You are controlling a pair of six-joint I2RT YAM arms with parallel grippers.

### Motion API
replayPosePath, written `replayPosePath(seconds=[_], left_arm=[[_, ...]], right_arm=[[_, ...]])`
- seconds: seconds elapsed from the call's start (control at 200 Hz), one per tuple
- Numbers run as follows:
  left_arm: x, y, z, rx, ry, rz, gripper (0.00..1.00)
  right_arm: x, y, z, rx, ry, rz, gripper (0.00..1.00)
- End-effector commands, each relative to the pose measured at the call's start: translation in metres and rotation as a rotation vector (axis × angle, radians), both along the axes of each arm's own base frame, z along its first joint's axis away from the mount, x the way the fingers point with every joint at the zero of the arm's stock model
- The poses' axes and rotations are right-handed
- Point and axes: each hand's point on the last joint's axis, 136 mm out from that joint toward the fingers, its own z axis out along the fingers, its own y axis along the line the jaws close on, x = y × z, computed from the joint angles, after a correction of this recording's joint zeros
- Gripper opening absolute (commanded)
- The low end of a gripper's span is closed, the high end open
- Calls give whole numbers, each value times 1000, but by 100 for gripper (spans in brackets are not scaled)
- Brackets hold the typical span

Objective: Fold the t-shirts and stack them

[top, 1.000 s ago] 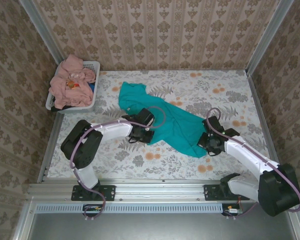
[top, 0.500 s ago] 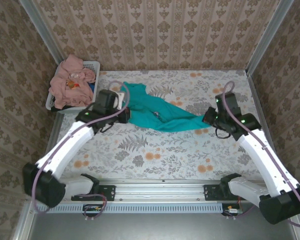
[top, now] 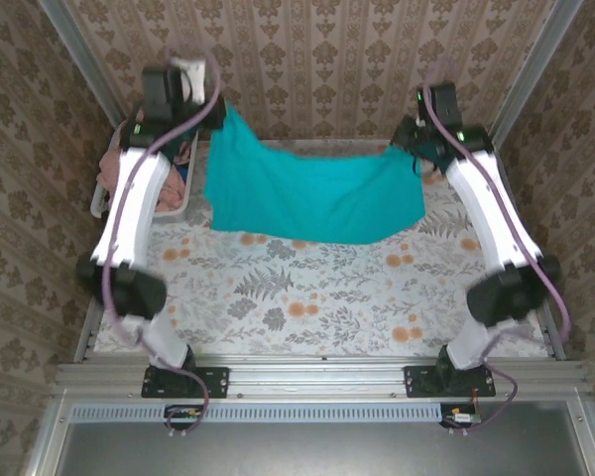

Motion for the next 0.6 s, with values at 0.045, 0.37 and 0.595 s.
replayPosePath(seconds=[0.045, 0.37, 0.595], left_arm=[[2, -2, 96, -22, -248, -107, 0], [-95, 26, 176, 18, -554, -45, 0], [-162, 32, 40, 1, -386, 8, 0]], right_arm=[[36, -11, 91, -9, -199, 7, 0], [-6, -13, 179, 29, -407, 75, 0], [-50, -8, 31, 75, -169, 106, 0]])
